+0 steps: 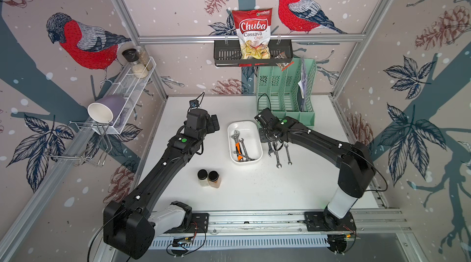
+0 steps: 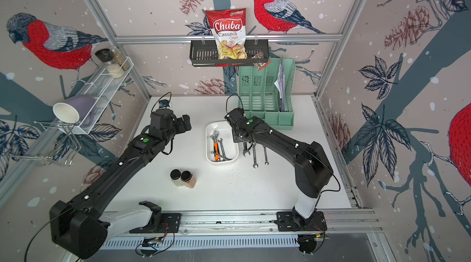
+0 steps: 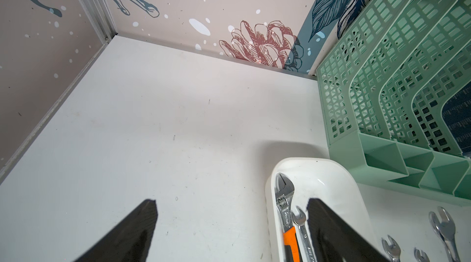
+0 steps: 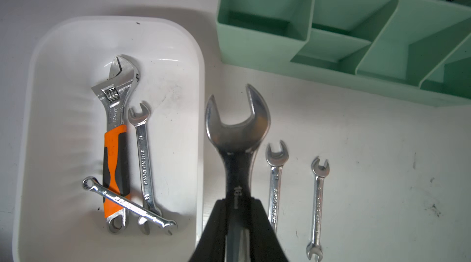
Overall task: Take out the wrench from the storage box
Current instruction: Place the wrench at the center of the board.
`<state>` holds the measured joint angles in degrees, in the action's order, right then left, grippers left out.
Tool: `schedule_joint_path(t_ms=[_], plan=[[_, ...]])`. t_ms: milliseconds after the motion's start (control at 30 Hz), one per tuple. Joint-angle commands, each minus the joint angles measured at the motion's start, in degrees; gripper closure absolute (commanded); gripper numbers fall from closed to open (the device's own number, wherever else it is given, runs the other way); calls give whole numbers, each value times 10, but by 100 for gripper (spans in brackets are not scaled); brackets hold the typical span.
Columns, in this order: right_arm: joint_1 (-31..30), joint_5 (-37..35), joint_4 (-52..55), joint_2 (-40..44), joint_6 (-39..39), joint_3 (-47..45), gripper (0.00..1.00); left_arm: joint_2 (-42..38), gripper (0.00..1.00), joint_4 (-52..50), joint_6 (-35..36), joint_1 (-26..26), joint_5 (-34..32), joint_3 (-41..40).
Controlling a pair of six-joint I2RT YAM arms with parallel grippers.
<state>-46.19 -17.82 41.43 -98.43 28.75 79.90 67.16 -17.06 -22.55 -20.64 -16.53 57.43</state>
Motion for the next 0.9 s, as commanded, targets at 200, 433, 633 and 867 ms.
schedule_joint_path(t_ms=[200, 433, 633, 867], plan=[[-6, 39, -91, 68, 63, -137, 91, -3, 5, 11, 2, 3, 0, 1], [-13, 72, -141, 51, 74, -180, 91, -9, 5, 11, 2, 2, -6, 1], [-4, 93, -174, 22, 70, -194, 91, -11, 5, 11, 4, 1, -9, 1], [12, 106, -198, 1, 63, -202, 91, -13, 5, 12, 3, 0, -8, 1]])
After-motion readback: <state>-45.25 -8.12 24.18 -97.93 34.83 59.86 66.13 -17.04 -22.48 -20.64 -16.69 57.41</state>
